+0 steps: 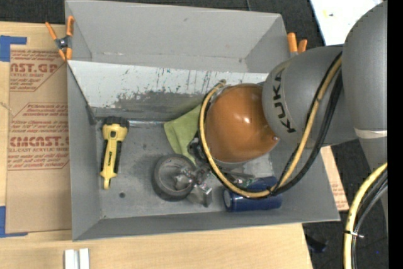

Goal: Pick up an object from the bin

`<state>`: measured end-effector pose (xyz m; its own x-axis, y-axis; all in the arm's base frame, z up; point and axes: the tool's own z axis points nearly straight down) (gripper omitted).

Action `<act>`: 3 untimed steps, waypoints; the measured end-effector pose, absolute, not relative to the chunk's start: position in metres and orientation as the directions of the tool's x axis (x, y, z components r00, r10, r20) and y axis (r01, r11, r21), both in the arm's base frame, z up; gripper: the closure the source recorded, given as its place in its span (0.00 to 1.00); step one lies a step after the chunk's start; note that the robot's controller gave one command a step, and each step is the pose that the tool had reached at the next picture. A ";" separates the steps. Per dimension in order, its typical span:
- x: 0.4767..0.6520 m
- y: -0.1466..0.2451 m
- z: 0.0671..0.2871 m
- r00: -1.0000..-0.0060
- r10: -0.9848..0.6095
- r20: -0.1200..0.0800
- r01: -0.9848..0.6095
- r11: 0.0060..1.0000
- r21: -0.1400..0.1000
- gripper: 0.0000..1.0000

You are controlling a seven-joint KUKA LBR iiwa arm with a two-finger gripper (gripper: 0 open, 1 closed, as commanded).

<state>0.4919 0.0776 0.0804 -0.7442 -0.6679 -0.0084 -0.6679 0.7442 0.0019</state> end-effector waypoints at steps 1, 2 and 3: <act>0.517 0.084 0.073 -0.762 -0.647 0.001 -0.647 0.762 0.008 1.00; 0.504 0.080 0.158 -0.735 -0.678 -0.011 -0.678 0.735 0.001 0.00; 0.503 0.080 0.154 -0.735 -0.678 -0.007 -0.678 0.735 0.006 0.00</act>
Offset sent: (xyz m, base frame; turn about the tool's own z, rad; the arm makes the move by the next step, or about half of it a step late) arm 0.0109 0.0014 0.0740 -0.0138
